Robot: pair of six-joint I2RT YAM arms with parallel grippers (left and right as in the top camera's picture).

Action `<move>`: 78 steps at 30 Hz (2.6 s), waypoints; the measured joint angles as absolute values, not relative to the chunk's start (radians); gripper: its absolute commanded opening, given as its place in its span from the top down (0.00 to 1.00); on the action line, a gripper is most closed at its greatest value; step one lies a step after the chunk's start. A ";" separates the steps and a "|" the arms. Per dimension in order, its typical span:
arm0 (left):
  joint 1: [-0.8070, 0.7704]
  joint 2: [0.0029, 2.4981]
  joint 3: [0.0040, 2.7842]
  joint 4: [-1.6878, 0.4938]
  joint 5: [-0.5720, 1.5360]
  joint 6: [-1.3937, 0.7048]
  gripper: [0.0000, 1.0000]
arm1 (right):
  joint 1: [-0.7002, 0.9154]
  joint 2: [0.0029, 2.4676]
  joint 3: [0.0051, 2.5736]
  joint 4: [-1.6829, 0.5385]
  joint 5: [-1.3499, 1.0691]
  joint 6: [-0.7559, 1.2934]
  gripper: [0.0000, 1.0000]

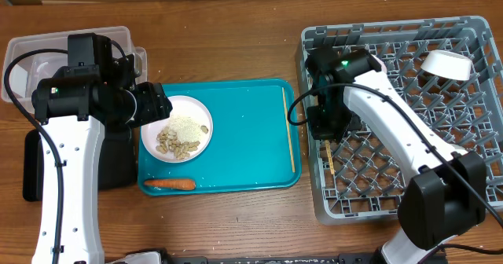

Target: Sort waste into correct bins and load items into the dishwasher

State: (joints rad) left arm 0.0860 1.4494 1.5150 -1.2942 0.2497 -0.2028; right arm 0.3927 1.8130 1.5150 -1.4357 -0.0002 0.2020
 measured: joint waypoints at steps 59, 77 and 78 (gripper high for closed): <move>0.086 1.449 1.514 -1.294 0.250 -0.203 0.30 | 0.533 2.143 1.576 -1.081 -0.067 0.287 0.49; 0.085 1.449 1.514 -1.298 0.249 -0.203 0.30 | 0.556 2.156 1.579 -1.112 -0.066 0.307 0.96; 0.085 1.449 1.514 -1.298 0.249 -0.203 0.30 | 0.556 2.156 1.581 -1.131 -0.067 0.307 0.96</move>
